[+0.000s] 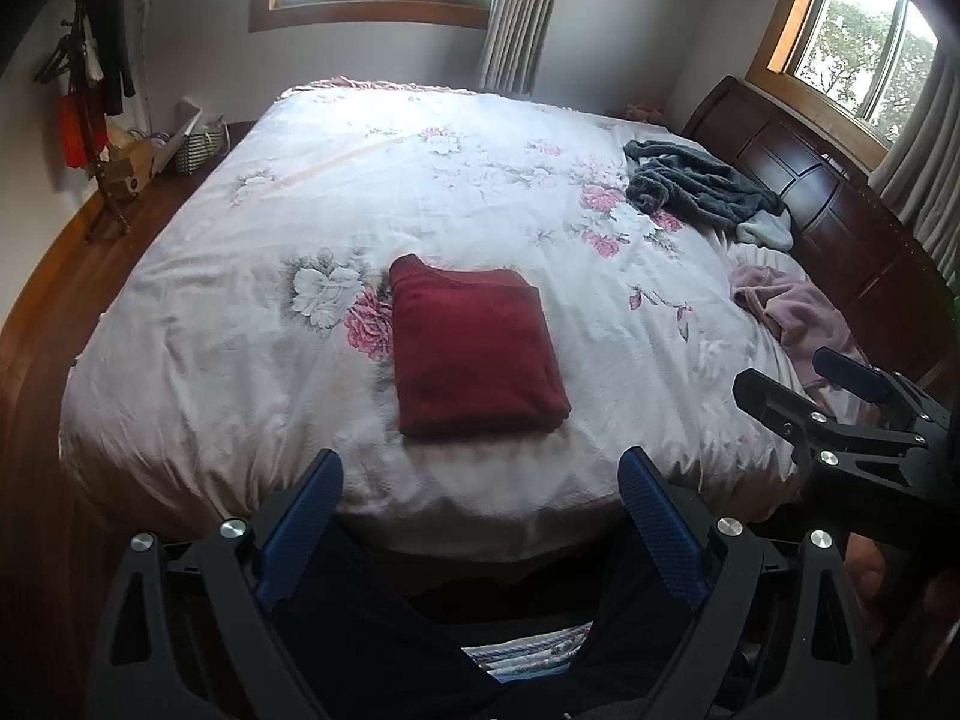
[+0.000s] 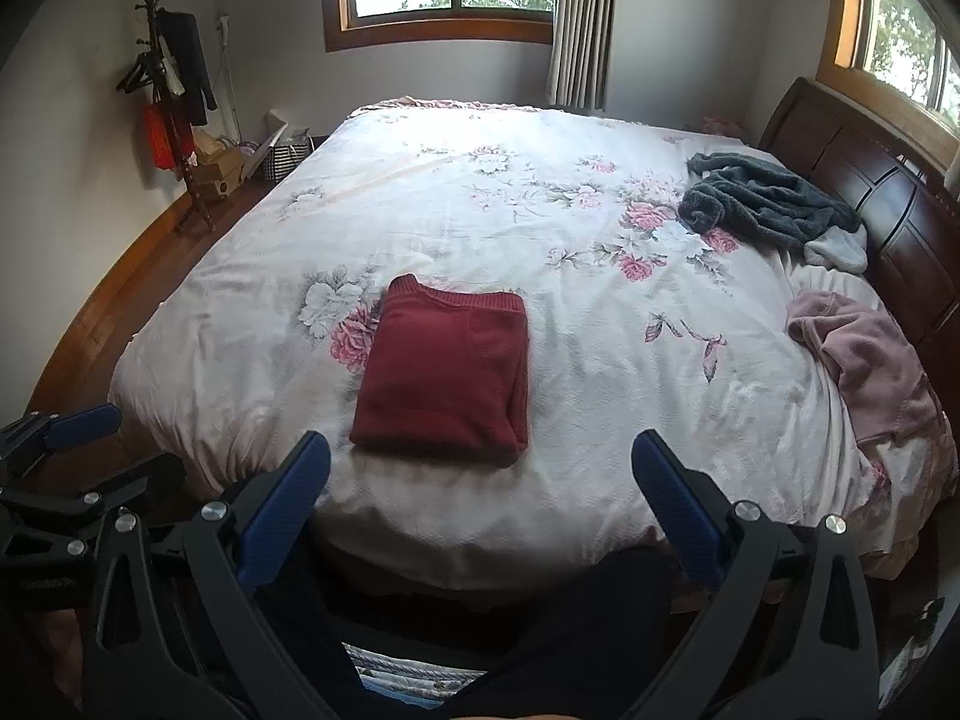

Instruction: Fold small clothes

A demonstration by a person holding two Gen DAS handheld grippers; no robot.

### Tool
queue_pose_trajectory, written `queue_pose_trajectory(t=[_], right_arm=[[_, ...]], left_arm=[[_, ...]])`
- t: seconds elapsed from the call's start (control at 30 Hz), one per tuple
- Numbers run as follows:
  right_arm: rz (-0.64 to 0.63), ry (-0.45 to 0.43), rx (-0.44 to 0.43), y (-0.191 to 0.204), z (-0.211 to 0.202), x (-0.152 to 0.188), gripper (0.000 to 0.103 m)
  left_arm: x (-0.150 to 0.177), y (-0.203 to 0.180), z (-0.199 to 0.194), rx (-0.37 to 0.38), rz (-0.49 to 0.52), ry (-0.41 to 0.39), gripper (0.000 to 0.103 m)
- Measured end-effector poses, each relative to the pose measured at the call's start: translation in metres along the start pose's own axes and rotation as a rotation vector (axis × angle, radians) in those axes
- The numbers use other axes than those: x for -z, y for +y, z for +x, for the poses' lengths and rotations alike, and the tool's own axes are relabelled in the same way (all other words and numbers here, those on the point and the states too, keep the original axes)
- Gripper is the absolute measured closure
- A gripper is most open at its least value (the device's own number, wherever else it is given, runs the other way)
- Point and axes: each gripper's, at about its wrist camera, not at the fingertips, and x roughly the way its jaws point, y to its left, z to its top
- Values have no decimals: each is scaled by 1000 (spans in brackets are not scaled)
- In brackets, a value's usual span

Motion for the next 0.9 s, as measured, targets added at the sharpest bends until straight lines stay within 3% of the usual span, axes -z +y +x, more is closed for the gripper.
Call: queue_pose_trajectory(t=[0.9], right_arm=[[1,0,8,-2,1,2,3]], left_arm=[[-3,1,3,-4,8,10,10]])
